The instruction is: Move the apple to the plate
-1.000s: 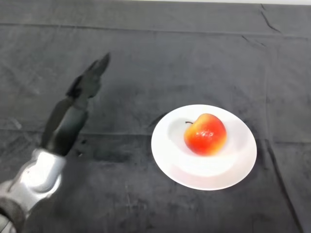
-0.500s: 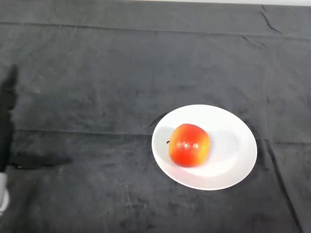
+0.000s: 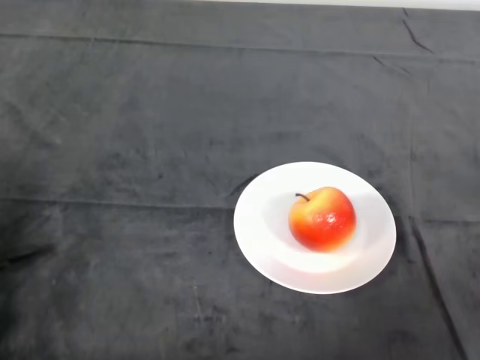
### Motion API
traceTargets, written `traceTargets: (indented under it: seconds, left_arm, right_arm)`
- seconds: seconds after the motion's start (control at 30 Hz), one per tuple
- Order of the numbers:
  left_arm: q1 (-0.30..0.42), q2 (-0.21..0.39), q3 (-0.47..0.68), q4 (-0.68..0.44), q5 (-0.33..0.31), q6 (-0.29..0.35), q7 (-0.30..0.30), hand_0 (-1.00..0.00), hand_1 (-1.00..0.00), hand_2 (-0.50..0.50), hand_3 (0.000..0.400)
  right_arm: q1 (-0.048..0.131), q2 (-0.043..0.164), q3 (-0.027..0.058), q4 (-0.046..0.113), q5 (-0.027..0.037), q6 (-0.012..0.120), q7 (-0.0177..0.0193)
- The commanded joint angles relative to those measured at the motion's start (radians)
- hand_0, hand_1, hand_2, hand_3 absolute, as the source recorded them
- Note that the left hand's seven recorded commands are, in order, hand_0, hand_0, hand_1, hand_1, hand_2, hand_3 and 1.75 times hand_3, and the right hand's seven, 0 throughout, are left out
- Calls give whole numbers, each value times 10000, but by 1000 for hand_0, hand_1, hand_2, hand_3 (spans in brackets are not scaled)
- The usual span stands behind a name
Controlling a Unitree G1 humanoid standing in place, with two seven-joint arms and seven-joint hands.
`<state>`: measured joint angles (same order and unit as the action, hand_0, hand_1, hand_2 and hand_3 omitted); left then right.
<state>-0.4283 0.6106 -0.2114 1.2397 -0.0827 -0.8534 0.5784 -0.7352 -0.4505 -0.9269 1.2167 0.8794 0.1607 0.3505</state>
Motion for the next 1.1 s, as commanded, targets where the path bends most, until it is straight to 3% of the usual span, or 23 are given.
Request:
traceTargets:
  seconds: [0.03, 0.37, 0.73, 1.1]
  left_arm:
    - [318, 491, 310, 293, -320, 223, 88, 0, 0, 0, 0]
    - [769, 590, 1699, 176, -1396, 649, -383, 0, 0, 0, 0]
    - [1114, 214, 3904, -96, -3444, 1093, -1167, 0, 0, 0, 0]
    - [825, -157, 5757, -494, -5161, 1743, -2049, 0, 0, 0, 0]
  right_arm:
    - [0, -262, -99, 82, 75, -65, 42]
    - [6, -255, -96, 66, 73, -64, 36]
    - [11, -248, -92, 49, 71, -62, 29]
    - [15, -243, -90, 37, 70, -60, 23]
